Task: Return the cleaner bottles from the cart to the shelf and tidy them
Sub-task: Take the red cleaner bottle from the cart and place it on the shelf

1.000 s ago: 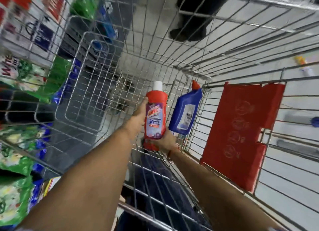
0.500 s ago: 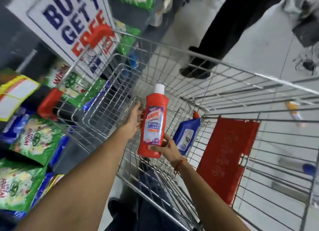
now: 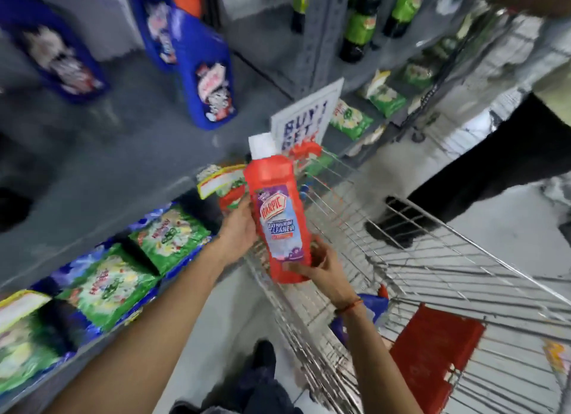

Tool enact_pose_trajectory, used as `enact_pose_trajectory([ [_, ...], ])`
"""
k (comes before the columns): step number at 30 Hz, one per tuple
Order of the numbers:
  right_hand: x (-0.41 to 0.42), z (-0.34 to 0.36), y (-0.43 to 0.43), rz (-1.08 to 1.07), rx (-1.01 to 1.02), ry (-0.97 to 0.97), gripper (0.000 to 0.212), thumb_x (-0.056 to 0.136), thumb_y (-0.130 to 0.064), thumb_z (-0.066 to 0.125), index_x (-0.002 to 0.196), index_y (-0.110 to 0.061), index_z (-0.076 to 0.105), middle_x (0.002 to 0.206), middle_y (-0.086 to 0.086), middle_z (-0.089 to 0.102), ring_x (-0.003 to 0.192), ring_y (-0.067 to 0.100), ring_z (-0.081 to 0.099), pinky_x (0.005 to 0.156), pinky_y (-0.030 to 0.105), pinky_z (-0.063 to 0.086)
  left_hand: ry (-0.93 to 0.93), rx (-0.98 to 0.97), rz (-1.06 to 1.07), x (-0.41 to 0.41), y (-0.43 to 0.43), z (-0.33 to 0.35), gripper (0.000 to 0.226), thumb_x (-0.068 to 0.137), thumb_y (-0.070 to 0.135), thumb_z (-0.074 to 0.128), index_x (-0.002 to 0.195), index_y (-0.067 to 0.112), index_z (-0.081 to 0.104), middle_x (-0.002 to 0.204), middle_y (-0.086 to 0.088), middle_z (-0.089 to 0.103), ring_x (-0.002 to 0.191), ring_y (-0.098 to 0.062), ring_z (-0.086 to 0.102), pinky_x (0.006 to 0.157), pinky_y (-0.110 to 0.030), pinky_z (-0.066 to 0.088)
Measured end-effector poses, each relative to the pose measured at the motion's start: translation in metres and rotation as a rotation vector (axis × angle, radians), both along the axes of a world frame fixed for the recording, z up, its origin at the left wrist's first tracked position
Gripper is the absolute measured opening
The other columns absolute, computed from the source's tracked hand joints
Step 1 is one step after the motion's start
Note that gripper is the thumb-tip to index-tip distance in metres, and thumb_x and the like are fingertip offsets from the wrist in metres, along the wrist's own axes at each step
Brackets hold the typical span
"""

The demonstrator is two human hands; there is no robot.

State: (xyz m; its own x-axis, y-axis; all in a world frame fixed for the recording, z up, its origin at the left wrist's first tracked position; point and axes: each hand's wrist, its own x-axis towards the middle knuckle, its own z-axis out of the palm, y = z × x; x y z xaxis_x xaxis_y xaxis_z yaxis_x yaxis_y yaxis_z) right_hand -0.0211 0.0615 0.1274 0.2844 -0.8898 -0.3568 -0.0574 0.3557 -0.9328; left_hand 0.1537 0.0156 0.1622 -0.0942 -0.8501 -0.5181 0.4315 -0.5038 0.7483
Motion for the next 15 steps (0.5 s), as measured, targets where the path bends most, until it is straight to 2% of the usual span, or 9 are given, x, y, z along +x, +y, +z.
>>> enact_pose_trajectory([
  [1,0.009,0.01,-0.003,0.046,-0.032,0.009,0.046,0.065,0.012,0.072,0.095,-0.023,0.065,0.083,-0.01,0.076,0.079,0.008,0.068,0.071,0.026,0.057,0.022,-0.026,0.057,0.012,0.009,0.01,0.049,0.098,0.04,0.02,0.112,0.015,0.06,0.094,0.0,0.075,0.084,-0.014,0.069,0.079,-0.028,0.056],
  [3,0.033,0.029,-0.003,0.133,-0.077,0.009,0.047,0.068,0.012,0.071,0.105,-0.014,0.061,0.084,-0.008,0.076,0.079,0.01,0.069,0.07,0.026,0.058,0.079,-0.072,0.171,0.038,0.025,0.03,0.06,0.096,0.047,0.018,0.131,0.007,0.046,0.122,-0.013,0.06,0.109,-0.026,0.058,0.104,-0.042,0.042],
  [5,0.063,0.045,0.003,0.206,-0.126,-0.007,0.047,0.068,0.011,0.072,0.109,-0.007,0.058,0.087,-0.006,0.076,0.081,0.012,0.07,0.071,0.026,0.057,0.114,-0.131,0.228,0.067,0.041,0.047,0.07,0.092,0.057,0.016,0.132,0.008,0.047,0.13,-0.015,0.056,0.121,-0.029,0.053,0.109,-0.048,0.037],
  [7,0.097,0.056,0.015,0.269,-0.161,-0.016,0.045,0.067,0.007,0.074,0.106,-0.01,0.06,0.09,-0.003,0.076,0.083,0.014,0.069,0.073,0.026,0.057,0.087,-0.17,0.263,0.097,0.061,0.063,0.069,0.091,0.058,0.015,0.114,0.014,0.063,0.108,-0.008,0.072,0.102,-0.021,0.067,0.096,-0.041,0.05],
  [9,0.134,0.065,0.03,0.329,-0.184,-0.018,0.044,0.065,0.001,0.076,0.104,-0.012,0.061,0.093,0.001,0.075,0.086,0.017,0.069,0.076,0.031,0.057,0.051,-0.234,0.305,0.132,0.086,0.078,0.064,0.094,0.052,0.019,0.09,0.019,0.074,0.084,0.002,0.077,0.079,-0.011,0.072,0.076,-0.029,0.059],
  [11,0.173,0.073,0.047,0.395,-0.206,-0.011,0.044,0.064,-0.005,0.078,0.104,-0.013,0.061,0.095,0.004,0.075,0.088,0.019,0.068,0.08,0.035,0.057,-0.047,-0.27,0.383,0.167,0.114,0.093,0.049,0.094,0.044,0.032,0.085,0.017,0.072,0.074,0.004,0.077,0.069,-0.009,0.072,0.062,-0.023,0.058],
  [13,0.21,0.079,0.065,0.468,-0.224,-0.016,0.043,0.062,-0.008,0.077,0.101,-0.014,0.06,0.093,0.002,0.075,0.088,0.018,0.068,0.08,0.035,0.057,-0.162,-0.309,0.476,0.199,0.145,0.107,0.031,0.093,0.034,0.043,0.085,0.015,0.066,0.067,0.004,0.076,0.061,-0.008,0.07,0.058,-0.021,0.057],
  [15,0.246,0.085,0.086,0.543,-0.221,-0.032,0.045,0.064,-0.006,0.077,0.105,-0.01,0.057,0.098,0.009,0.073,0.09,0.02,0.068,0.082,0.038,0.057,-0.268,-0.349,0.545,0.23,0.178,0.115,0.024,0.092,0.028,0.048,0.08,0.016,0.064,0.06,0.006,0.074,0.055,-0.005,0.068,0.053,-0.018,0.054],
])
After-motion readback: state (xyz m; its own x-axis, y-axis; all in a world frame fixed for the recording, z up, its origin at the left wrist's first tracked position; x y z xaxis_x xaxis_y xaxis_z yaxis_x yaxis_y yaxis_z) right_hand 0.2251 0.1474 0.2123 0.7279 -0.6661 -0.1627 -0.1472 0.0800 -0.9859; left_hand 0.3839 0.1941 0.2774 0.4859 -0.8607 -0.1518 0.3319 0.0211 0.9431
